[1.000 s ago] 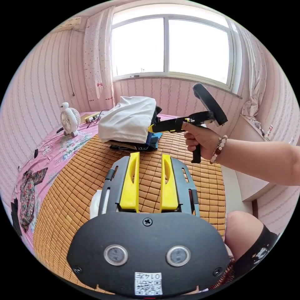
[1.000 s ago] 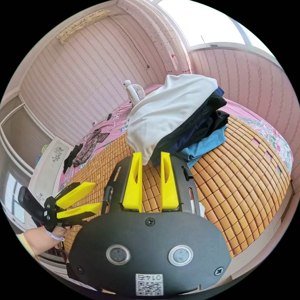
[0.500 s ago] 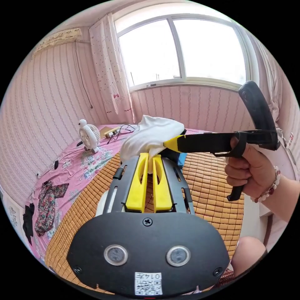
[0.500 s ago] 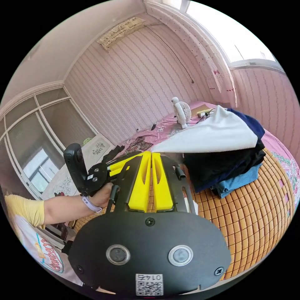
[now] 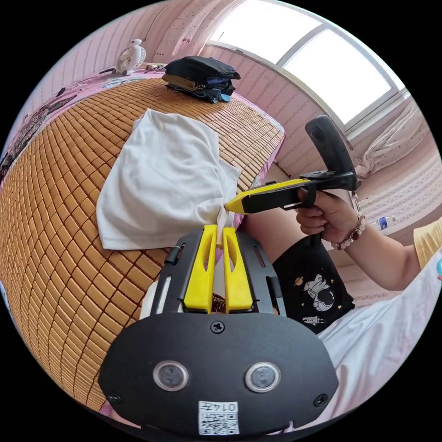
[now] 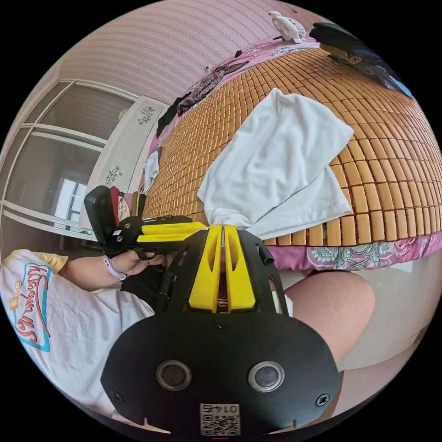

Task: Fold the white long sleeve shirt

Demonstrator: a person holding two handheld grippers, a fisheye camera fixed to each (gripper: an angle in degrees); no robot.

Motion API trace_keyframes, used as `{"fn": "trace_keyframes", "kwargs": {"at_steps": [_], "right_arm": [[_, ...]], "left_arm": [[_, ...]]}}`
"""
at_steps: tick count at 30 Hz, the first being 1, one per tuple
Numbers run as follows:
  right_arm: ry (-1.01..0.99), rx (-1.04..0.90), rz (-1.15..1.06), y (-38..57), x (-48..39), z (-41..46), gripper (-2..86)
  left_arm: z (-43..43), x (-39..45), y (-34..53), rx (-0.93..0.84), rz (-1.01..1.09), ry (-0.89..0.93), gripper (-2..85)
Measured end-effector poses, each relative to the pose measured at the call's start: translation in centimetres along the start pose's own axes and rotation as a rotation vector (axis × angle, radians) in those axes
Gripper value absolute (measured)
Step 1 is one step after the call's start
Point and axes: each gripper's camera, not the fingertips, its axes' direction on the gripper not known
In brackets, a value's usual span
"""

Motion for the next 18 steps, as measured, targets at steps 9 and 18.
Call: {"fn": "trace_keyframes", "kwargs": {"at_steps": [9, 18], "right_arm": [[-0.220, 0.276, -0.445, -13.7, -13.4, -5.5, -0.3], [-0.041, 0.158, -0.460, -10.4, -11.7, -3.5, -0.2]], "left_arm": [[-21.4, -2.7, -4.3, 0.517, 0.011, -0.197, -0.7], [-20.4, -1.8, -3.1, 0.436, 0.015, -0.078, 0.5]]}}
